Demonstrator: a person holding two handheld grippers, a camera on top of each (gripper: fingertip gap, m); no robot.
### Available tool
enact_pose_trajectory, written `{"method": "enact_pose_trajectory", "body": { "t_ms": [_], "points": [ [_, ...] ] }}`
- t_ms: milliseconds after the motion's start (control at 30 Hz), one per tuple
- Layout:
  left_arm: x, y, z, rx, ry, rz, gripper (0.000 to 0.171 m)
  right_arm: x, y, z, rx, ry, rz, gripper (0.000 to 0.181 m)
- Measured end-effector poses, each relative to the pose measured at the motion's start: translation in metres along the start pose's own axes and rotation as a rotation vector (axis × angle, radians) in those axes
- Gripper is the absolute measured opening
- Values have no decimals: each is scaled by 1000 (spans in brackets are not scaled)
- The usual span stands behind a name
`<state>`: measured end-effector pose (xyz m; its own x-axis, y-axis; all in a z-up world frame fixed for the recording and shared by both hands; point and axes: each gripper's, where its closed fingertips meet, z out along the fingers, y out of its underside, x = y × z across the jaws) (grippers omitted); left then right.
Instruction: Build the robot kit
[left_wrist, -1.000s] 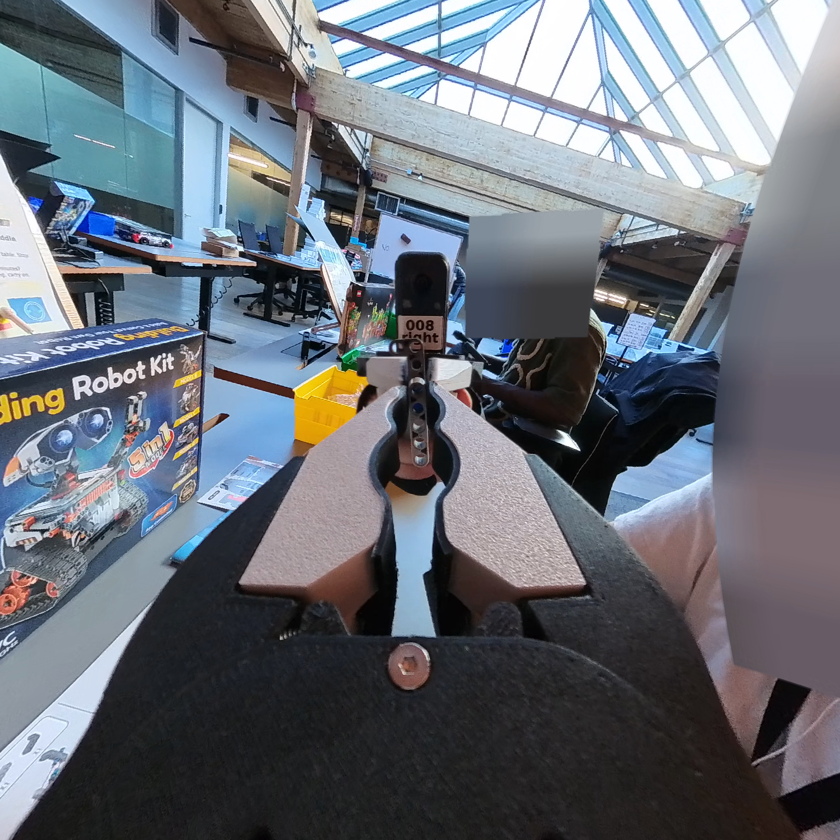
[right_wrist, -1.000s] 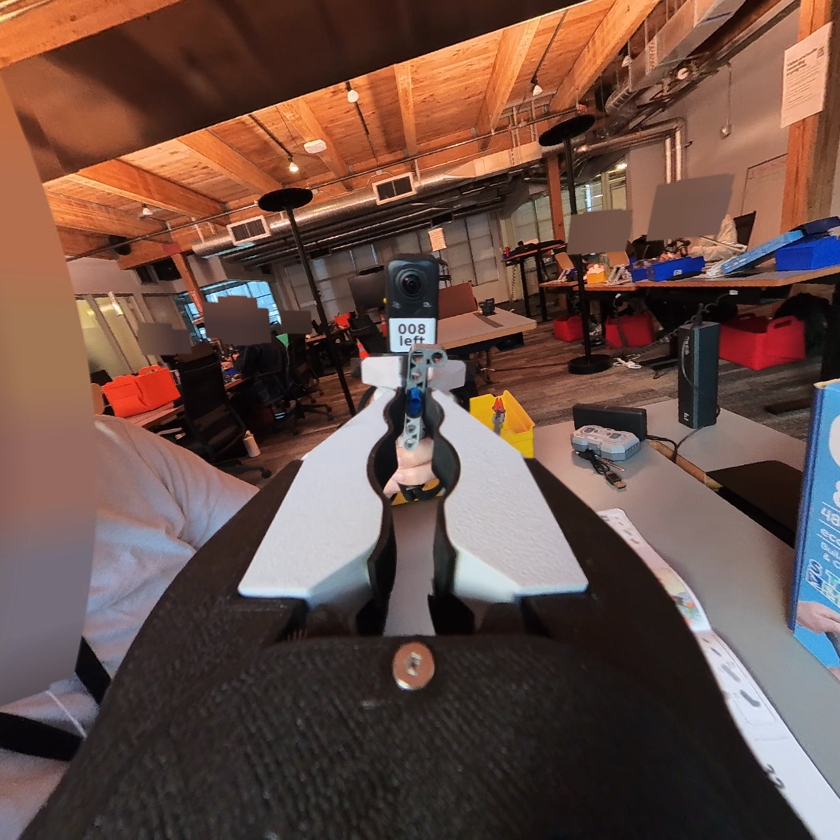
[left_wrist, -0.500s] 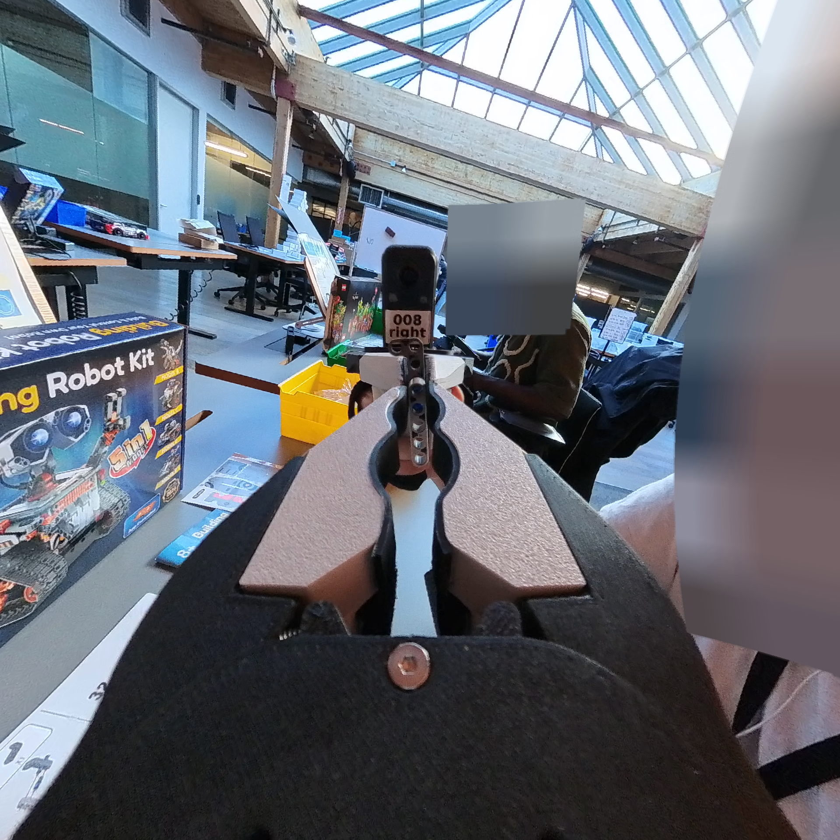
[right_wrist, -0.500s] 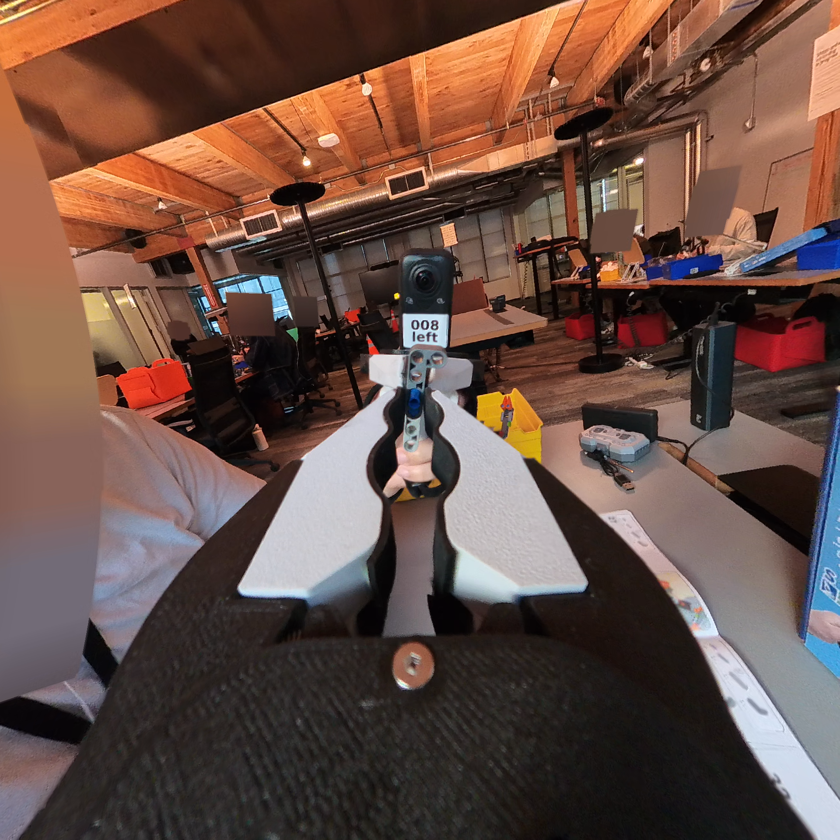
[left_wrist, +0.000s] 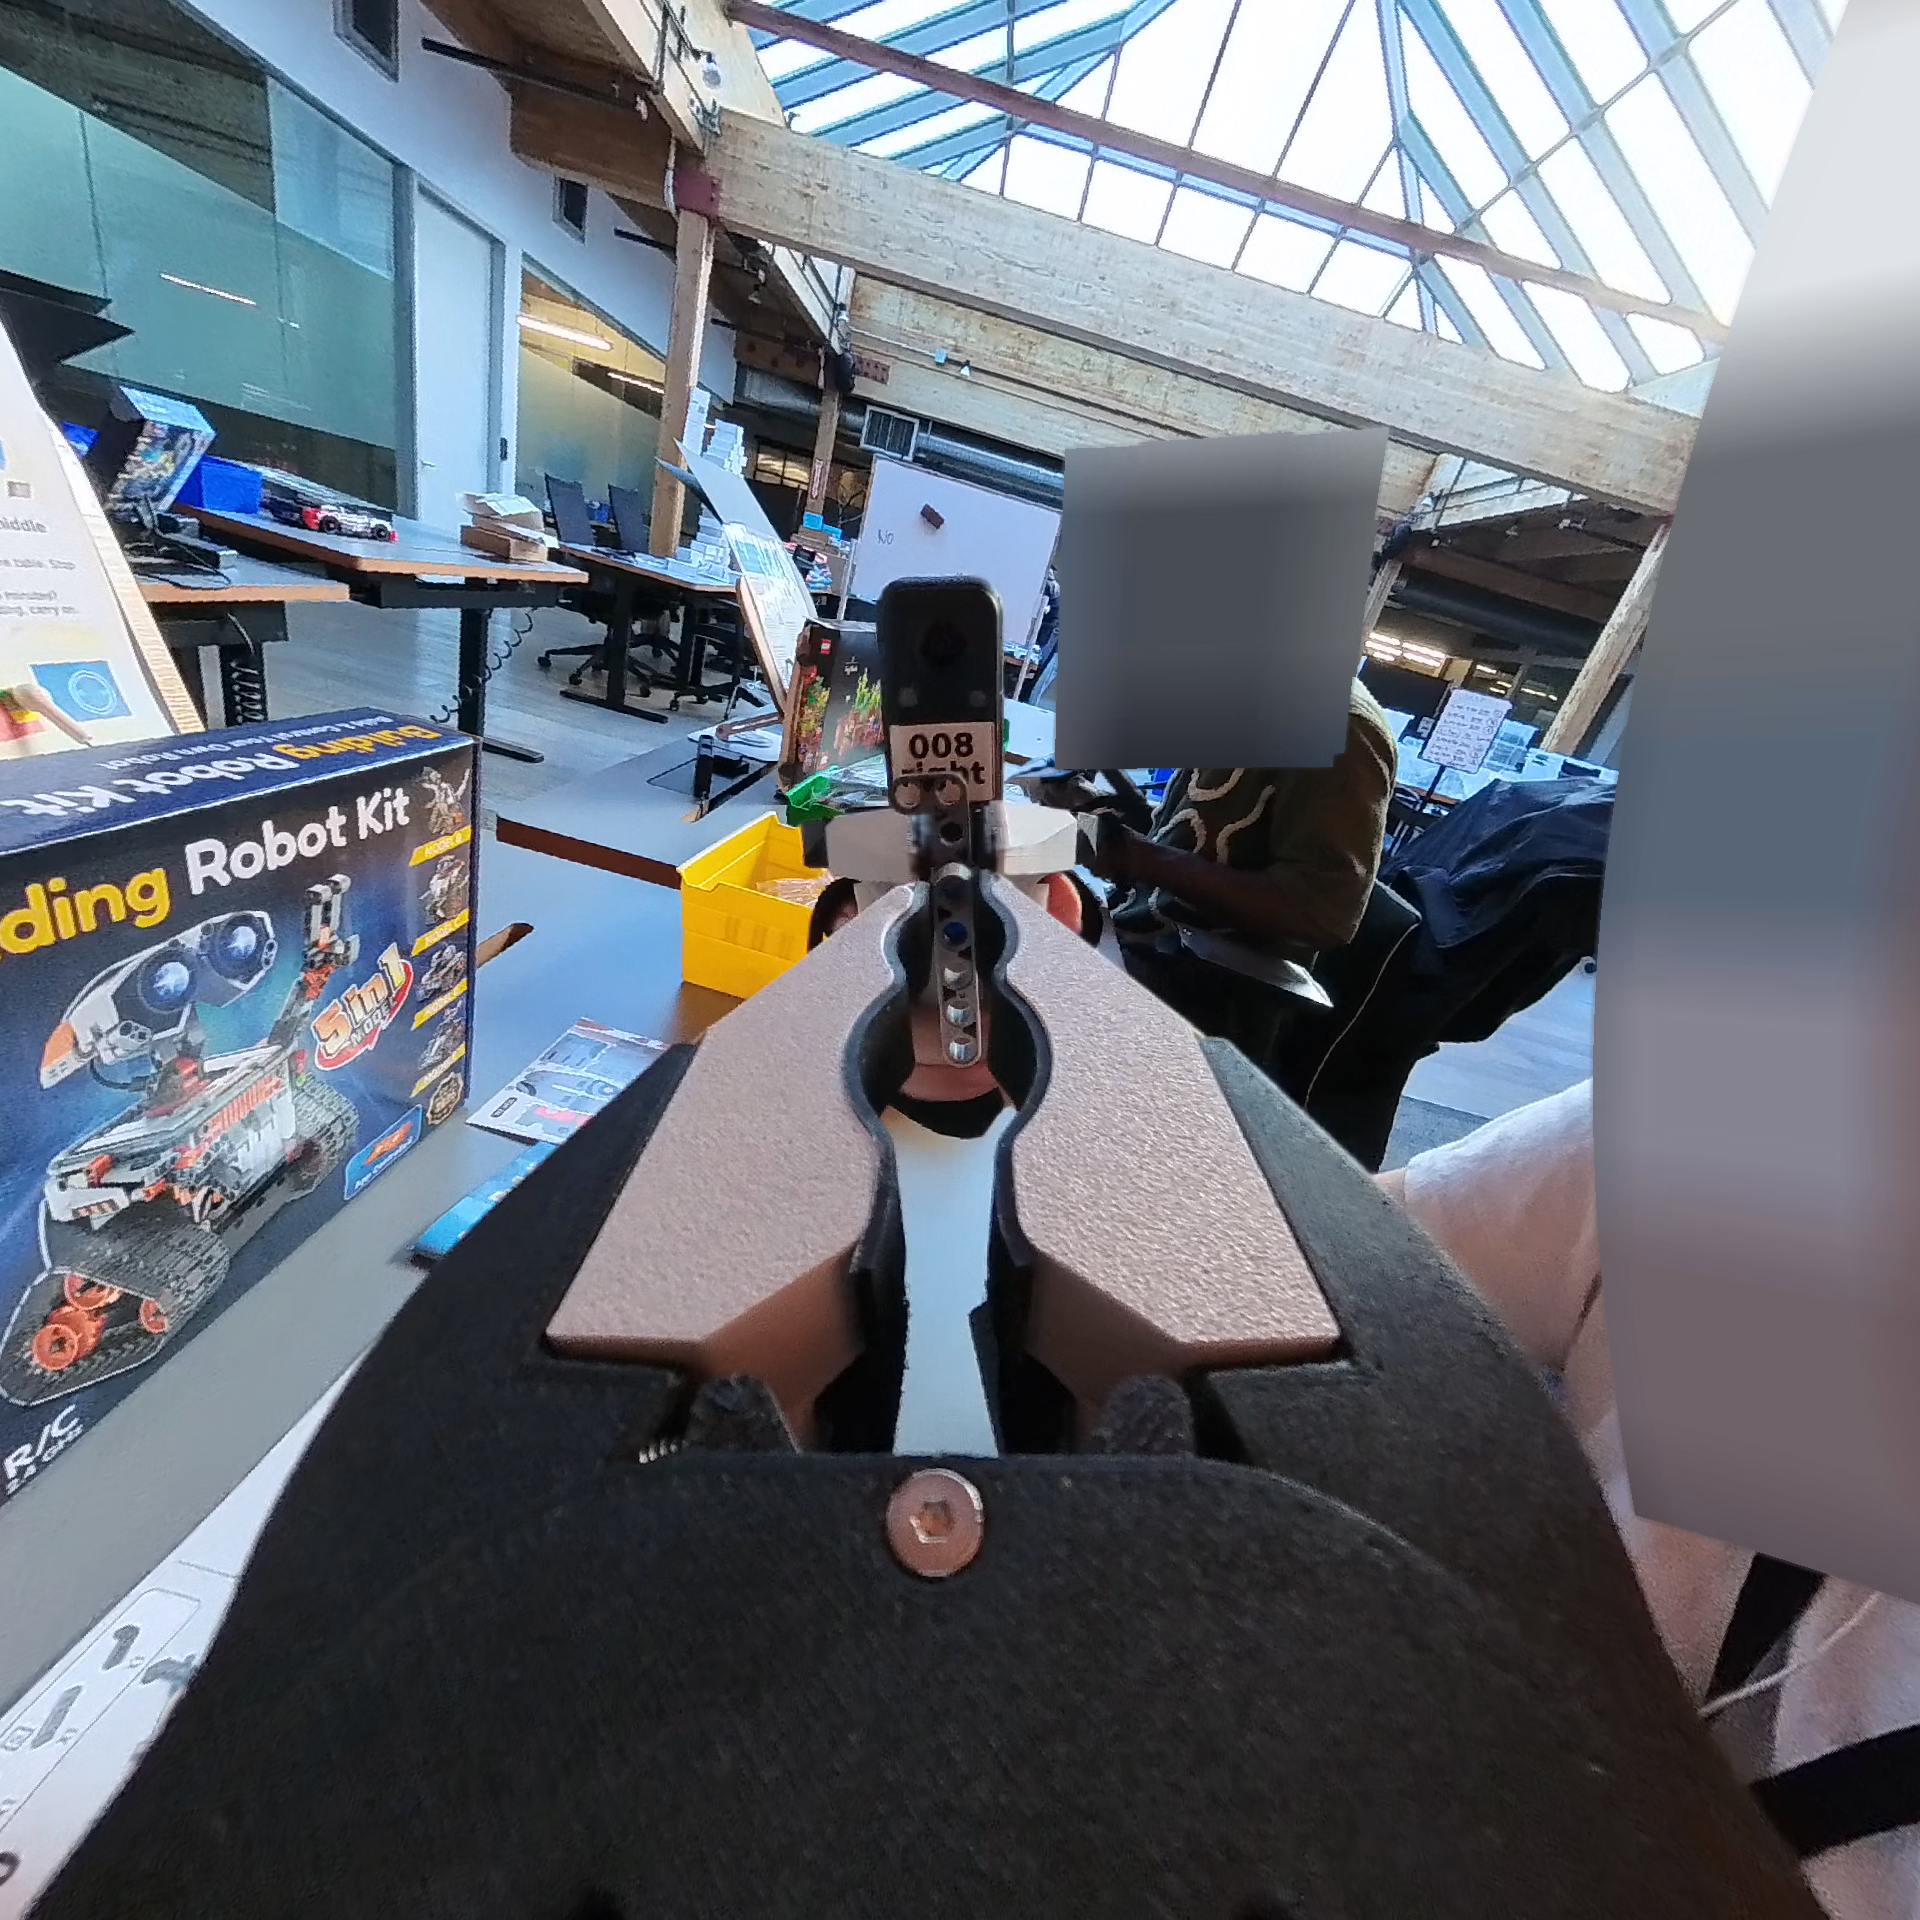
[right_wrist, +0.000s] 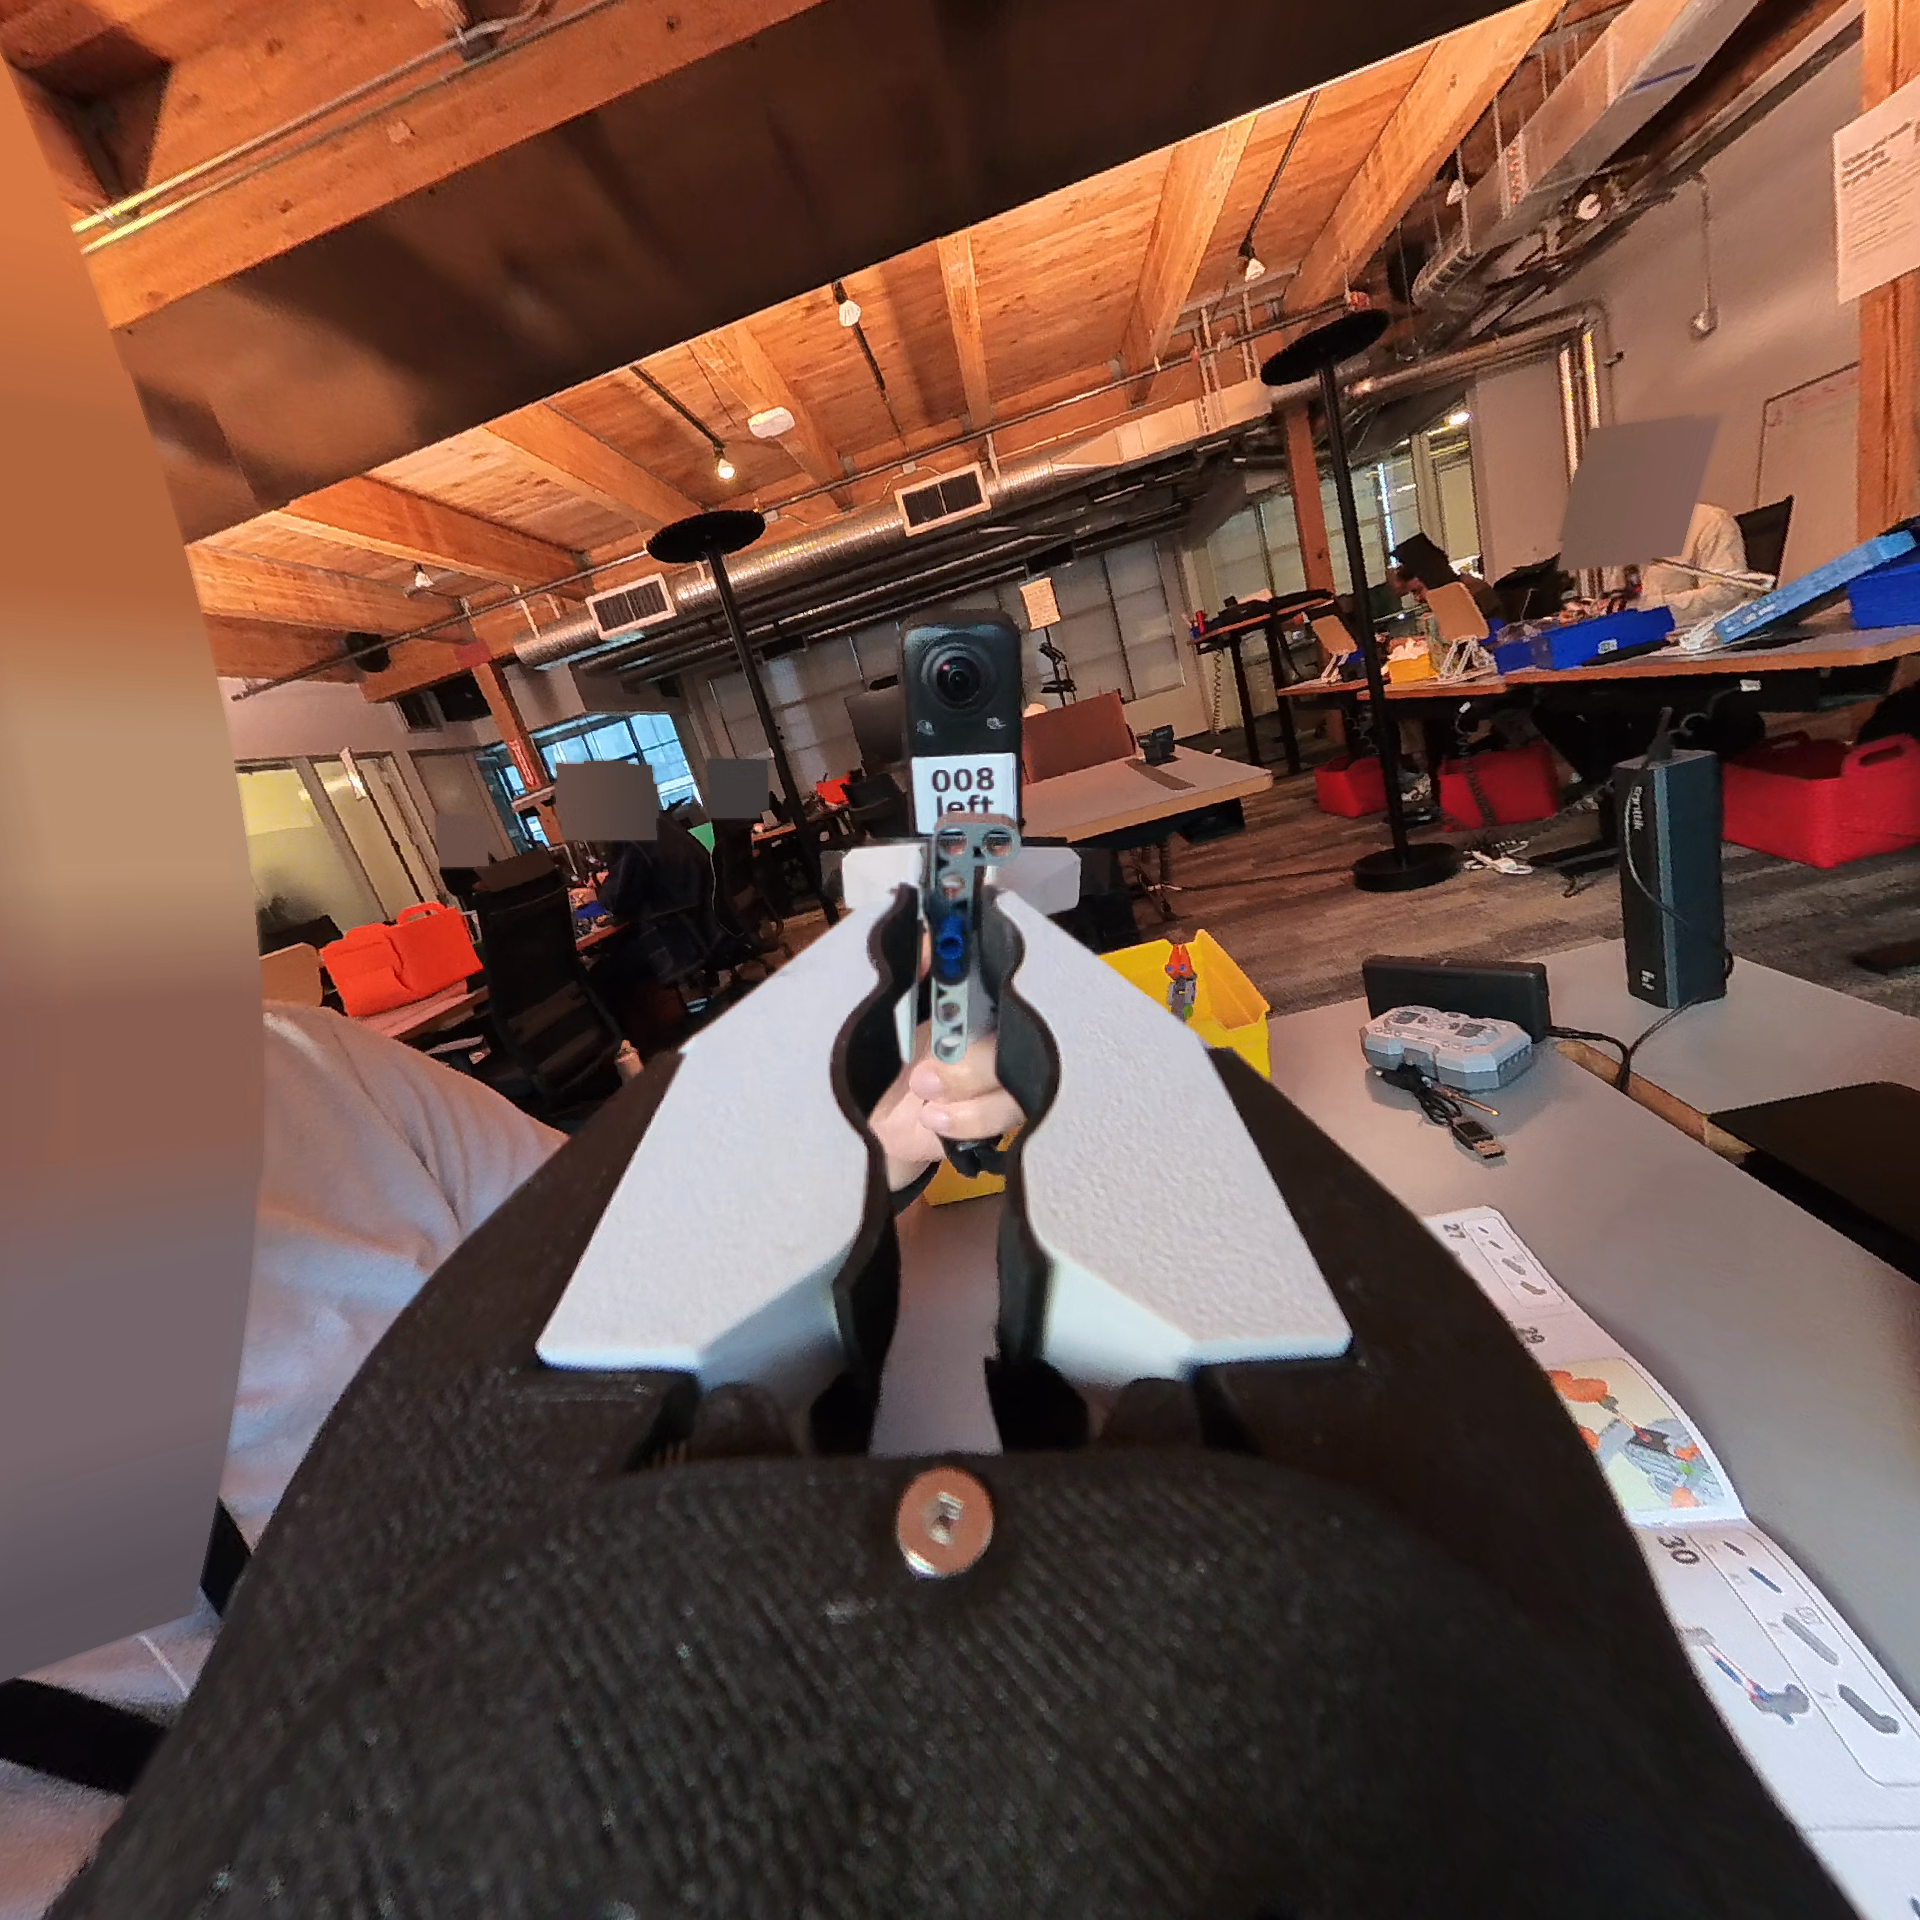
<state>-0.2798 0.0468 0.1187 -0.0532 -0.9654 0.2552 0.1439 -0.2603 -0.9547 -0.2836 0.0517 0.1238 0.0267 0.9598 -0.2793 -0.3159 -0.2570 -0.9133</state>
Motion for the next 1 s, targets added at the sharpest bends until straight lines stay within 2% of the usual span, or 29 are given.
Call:
{"method": "enact_pose_trajectory", "body": {
  "t_ms": [200,300,333,500,1000],
  "points": [
    [-2,1,1,6,3,-20,4,2,2,1,-7,11,-23,6],
    [-3,0,0,13,4,-25,5,2,-3,-2,17,7,-9,11],
    [-3,1,0,9,1,-21,5,2,-3,-3,19,2,-4,6],
    [-5,7,3,-26,-16,-14,5,5,2,-8,-40,25,-2,6],
    [-18,15,-1,-63,-9,-73,5,19,12,-8,-62,52,36,6]
  ]
}}
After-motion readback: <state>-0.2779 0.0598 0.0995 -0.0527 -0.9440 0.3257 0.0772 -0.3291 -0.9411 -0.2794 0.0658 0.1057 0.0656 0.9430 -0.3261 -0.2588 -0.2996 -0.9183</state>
